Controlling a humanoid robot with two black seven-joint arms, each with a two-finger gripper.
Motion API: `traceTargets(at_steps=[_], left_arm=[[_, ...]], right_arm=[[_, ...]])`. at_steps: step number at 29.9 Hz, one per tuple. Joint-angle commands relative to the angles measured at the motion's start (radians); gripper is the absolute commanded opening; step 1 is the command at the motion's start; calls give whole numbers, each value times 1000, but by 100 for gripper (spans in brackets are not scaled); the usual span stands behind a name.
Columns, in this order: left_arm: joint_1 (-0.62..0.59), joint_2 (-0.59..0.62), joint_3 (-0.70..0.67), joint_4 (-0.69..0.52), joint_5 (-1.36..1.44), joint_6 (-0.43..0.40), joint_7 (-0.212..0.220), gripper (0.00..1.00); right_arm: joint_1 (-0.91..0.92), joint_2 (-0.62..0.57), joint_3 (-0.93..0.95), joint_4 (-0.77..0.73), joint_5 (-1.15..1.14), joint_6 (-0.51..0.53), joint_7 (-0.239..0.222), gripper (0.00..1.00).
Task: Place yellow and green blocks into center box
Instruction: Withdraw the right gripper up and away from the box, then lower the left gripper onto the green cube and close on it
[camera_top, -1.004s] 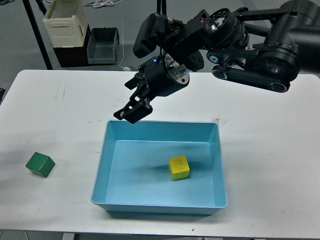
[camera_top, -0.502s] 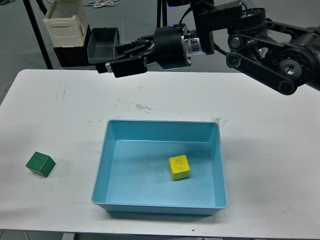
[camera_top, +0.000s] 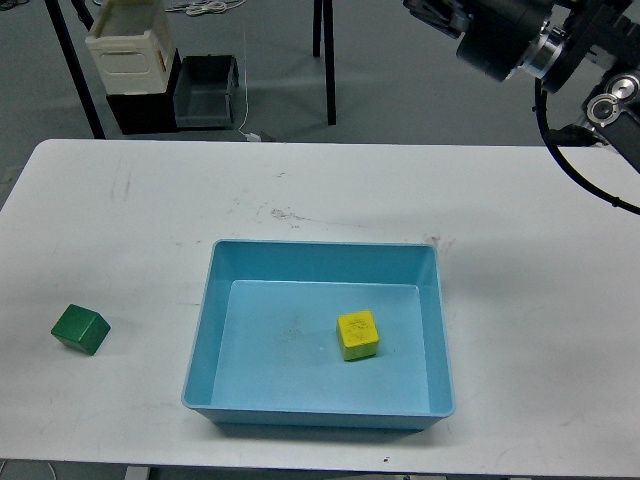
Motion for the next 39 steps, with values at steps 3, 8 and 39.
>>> traceTargets(at_steps=[3, 8, 39], left_arm=[[-13, 81, 43, -74, 288, -113, 0, 100], [-31, 125, 104, -171, 458, -125, 0, 100], [-342, 132, 787, -177, 982, -211, 0, 100]], right_arm=[[-103, -4, 22, 8, 159, -74, -8, 99], [-210, -61, 74, 65, 254, -77, -21, 100], [-738, -164, 341, 277, 648, -86, -136, 100]])
